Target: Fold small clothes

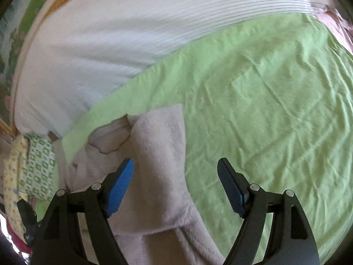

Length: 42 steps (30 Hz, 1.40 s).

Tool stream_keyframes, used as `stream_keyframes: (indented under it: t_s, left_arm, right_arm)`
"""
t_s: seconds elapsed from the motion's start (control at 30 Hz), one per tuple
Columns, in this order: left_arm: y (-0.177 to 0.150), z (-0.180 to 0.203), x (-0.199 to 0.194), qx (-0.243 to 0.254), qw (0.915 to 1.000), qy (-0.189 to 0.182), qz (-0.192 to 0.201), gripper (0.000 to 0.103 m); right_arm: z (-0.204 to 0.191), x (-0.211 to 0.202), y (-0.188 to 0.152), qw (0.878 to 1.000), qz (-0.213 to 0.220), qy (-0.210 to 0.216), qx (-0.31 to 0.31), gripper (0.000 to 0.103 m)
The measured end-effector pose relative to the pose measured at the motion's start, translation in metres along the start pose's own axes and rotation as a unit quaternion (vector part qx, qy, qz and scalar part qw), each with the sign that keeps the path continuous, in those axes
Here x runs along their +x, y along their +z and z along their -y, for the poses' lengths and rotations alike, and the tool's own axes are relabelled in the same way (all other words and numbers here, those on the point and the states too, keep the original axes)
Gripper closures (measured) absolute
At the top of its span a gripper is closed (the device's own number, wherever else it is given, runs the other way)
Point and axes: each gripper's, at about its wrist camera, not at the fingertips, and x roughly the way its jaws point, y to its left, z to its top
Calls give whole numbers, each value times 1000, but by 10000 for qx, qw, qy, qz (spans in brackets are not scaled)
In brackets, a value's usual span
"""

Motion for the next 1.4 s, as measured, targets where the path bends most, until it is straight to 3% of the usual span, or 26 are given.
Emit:
stream_keyframes:
  t_s: [0.17, 0.23, 0.27, 0.3, 0.33, 0.6, 0.73, 0.87, 0.97, 1.03, 1.13, 1.2, 1.27, 1.37, 1.4]
  left_arm:
    - [-5, 9, 2, 92, 9999, -42, 35, 98]
    - [-5, 12, 4, 180, 9998, -41, -9, 98]
    - [-6, 13, 4, 209, 9998, -51, -29, 98]
    - [-5, 15, 7, 245, 9997, -71, -56, 98]
    - [-4, 20, 13, 262, 9996, -84, -71, 98]
    - [1, 68, 45, 810, 9962, -291, -164, 98]
    - [2, 74, 63, 1096, 9936, -172, -204, 98]
    - [-5, 60, 74, 1363, 9901, 52, -318, 98]
    - [-11, 54, 73, 1508, 9877, 133, -400, 95]
    - [-15, 52, 67, 1531, 9872, 152, -417, 92]
    - [-20, 48, 54, 1519, 9873, 248, -385, 83]
    - [-20, 43, 45, 1397, 9892, 238, -371, 83]
    - [-19, 37, 34, 1320, 9905, 263, -283, 83]
    - [-13, 27, 15, 1173, 9925, 309, -130, 81]
    - [-10, 23, 10, 1130, 9930, 328, -99, 75]
  right_arm:
    - [-23, 39, 6, 9976, -383, -247, -516, 24]
    - [-32, 55, 4, 9928, -549, -653, -841, 26]
    - [-32, 64, 3, 9905, -680, -769, -911, 45]
    - [-29, 71, 2, 9895, -830, -779, -886, 85]
    - [-22, 78, 2, 9885, -1056, -757, -775, 95]
    - [39, 36, 32, 9941, -534, -930, -147, 96]
    - [38, 48, 27, 9898, -615, -1155, -556, 96]
    - [39, 56, 18, 9883, -606, -1278, -566, 94]
    - [38, 47, 18, 9868, -569, -1421, -531, 79]
    - [37, 31, 16, 9858, -430, -1542, -508, 77]
    - [29, 10, 9, 9901, -248, -1305, -450, 76]
    - [16, -1, 3, 9921, -157, -1138, -510, 67]
    - [-4, -9, -4, 9940, -57, -928, -578, 64]
    - [-32, -9, -19, 9955, -81, -584, -748, 63]
    - [-40, -7, -23, 9956, -129, -476, -799, 63]
